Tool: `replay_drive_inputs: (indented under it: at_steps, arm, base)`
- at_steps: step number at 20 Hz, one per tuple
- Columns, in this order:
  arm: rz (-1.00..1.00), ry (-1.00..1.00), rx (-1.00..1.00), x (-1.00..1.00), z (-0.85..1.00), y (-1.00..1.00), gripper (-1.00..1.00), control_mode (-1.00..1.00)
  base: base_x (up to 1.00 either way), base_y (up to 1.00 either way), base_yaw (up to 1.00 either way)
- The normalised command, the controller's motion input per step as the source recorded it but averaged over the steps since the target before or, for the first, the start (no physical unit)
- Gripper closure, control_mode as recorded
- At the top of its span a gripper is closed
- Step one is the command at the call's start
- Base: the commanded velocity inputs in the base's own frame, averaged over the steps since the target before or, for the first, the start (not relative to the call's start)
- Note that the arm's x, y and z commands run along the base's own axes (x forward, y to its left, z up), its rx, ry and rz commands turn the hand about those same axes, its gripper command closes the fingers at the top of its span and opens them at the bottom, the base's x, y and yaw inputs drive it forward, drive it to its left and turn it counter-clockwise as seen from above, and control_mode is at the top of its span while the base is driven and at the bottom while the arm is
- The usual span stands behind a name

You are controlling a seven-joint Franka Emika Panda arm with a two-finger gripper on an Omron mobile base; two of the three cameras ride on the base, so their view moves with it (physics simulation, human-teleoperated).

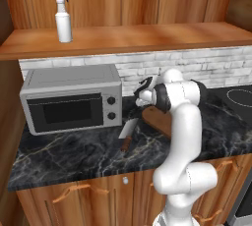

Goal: Move the cutting board and knife to the sink. Then move spray from the cabinet to the counter.

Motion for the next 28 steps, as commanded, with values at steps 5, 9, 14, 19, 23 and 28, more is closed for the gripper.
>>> replay_drive_inputs:
  at_steps: [5,9,14,19,23,28]
  arm:
    - [0.02,0.03,0.00,0.11,-0.14,0.00,-1.00,-1.00]
    - [0.02,0.00,0.00,0.08,-0.12,0.00,-1.00,-1.00]
    - [0.02,0.00,-0.03,0.02,-0.22,0.00,-1.00,-1.00]
    - [0.00,0.00,-0.06,-0.09,-0.30,0.00,-1.00,-1.00]
    - [0.00,0.00,-0.06,-0.20,-0.34,0.00,-1.00,-1.00]
    - [0.00,0.00,-0.05,-0.26,-0.32,0.00,-1.00,-1.00]
  base:
    - [0.00,0.00,0.00]
    - [0.00,0.00,0.00]
    - [0.00,0.00,0.00]
    - [0.00,0.00,0.00]
    - [0.00,0.00,0.00]
    - [0.00,0.00,0.00]
